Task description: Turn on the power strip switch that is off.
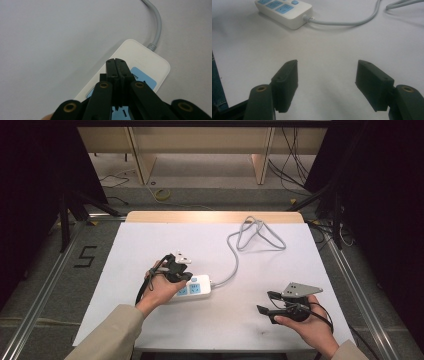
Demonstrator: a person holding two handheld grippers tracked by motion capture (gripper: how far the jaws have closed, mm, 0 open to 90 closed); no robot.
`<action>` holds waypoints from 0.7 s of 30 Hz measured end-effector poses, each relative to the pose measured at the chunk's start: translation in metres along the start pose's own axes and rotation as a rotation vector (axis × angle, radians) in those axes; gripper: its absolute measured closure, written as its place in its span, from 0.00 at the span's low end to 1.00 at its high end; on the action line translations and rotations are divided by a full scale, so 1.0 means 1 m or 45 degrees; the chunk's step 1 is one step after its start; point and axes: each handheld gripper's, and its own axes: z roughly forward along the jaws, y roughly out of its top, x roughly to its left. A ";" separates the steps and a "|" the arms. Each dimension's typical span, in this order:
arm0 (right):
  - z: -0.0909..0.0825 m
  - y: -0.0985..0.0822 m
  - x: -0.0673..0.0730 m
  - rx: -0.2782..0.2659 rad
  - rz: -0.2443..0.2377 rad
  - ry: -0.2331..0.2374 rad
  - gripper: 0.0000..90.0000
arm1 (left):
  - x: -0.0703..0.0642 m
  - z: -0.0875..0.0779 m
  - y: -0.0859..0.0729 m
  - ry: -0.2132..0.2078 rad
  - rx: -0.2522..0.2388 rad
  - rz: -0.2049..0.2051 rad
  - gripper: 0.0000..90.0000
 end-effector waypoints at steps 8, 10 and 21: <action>0.000 0.000 0.000 0.000 -0.001 0.001 0.39 | 0.000 0.004 0.004 -0.003 0.017 0.009 1.00; 0.000 0.000 0.000 0.001 -0.001 0.000 0.39 | -0.001 0.005 0.004 -0.006 0.021 0.004 1.00; 0.000 0.000 0.000 0.003 0.000 0.000 0.39 | -0.003 0.010 0.008 -0.011 0.035 0.013 1.00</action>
